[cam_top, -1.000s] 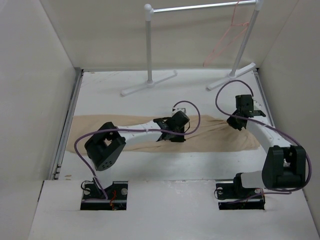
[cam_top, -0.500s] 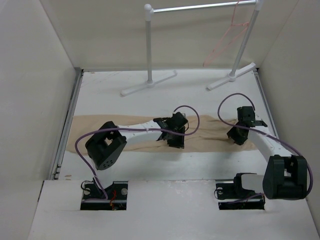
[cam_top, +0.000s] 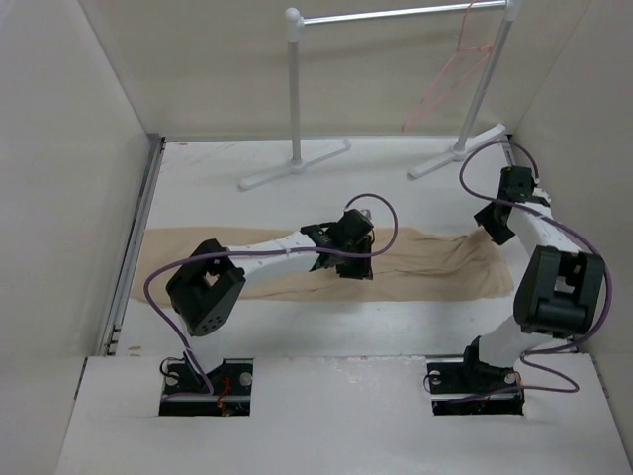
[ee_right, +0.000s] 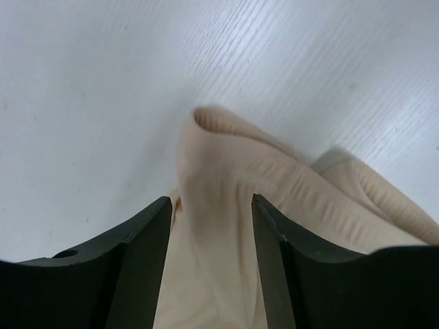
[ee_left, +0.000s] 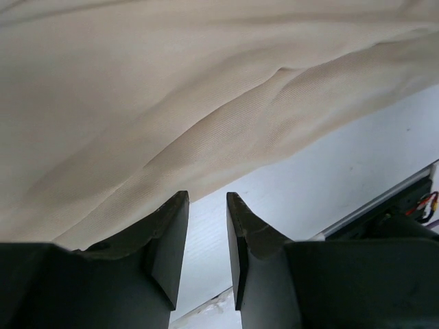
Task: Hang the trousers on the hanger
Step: Fold the trousers at the center of the board.
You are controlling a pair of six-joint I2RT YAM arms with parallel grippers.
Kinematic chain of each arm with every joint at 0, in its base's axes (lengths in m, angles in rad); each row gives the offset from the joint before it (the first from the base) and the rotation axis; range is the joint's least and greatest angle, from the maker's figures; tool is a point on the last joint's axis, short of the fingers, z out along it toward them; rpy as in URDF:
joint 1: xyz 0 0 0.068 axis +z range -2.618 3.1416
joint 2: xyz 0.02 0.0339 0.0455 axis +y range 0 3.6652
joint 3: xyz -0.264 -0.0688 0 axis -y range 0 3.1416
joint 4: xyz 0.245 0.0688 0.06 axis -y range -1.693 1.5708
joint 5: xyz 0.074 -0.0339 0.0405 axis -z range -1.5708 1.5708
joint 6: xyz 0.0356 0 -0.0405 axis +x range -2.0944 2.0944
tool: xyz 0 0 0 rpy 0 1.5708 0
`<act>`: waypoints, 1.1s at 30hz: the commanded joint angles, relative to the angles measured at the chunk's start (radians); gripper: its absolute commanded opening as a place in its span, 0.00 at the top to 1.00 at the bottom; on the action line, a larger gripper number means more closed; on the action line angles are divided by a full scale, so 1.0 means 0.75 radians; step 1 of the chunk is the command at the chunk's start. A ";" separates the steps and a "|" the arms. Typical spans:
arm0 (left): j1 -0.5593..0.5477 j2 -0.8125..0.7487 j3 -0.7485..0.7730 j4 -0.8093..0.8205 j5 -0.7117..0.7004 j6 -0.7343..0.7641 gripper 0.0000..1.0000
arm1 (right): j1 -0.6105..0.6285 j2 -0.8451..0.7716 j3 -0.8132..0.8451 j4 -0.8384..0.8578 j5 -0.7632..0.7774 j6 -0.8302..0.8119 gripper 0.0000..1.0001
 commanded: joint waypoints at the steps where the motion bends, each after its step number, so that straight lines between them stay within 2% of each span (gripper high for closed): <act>1: 0.017 0.014 0.038 0.059 -0.030 -0.003 0.74 | -0.015 0.103 0.126 0.050 0.058 -0.030 0.43; 3: 0.033 0.016 0.007 0.065 -0.069 -0.009 0.74 | -0.029 0.177 0.177 0.034 0.070 -0.039 0.43; 5: 0.052 0.014 -0.038 0.075 -0.100 -0.013 0.74 | -0.051 0.242 0.210 0.011 0.062 -0.039 0.51; 7: 0.078 0.014 -0.091 0.081 -0.112 -0.025 0.74 | -0.076 0.302 0.247 -0.025 0.040 -0.037 0.63; 8: 0.097 0.012 -0.126 0.089 -0.112 -0.029 0.74 | -0.094 0.320 0.259 -0.038 0.033 -0.031 0.75; 10: 0.121 0.004 -0.179 0.102 -0.114 -0.040 0.75 | -0.121 0.321 0.261 -0.036 0.033 -0.020 0.87; 12: 0.136 0.000 -0.218 0.108 -0.118 -0.044 0.75 | -0.153 0.312 0.270 -0.034 0.045 0.000 0.92; 15: 0.150 -0.011 -0.263 0.110 -0.122 -0.050 0.75 | -0.207 0.327 0.300 -0.038 0.031 0.029 0.93; 20: 0.166 -0.027 -0.273 0.087 -0.145 -0.052 0.73 | -0.229 0.376 0.327 -0.046 0.037 0.031 0.86; 24: 0.195 -0.096 -0.247 0.083 -0.155 -0.056 0.66 | -0.236 0.327 0.313 -0.022 0.015 0.053 0.60; 26: 0.215 -0.145 -0.222 0.081 -0.157 -0.056 0.62 | -0.235 0.255 0.311 -0.011 0.011 0.049 0.48; 28: 0.234 -0.194 -0.198 0.081 -0.151 -0.052 0.60 | -0.227 0.163 0.290 -0.011 -0.006 0.053 0.41; 33: 0.309 -0.299 -0.220 0.071 -0.179 -0.056 0.59 | -0.154 -0.129 0.117 -0.003 -0.036 0.086 0.34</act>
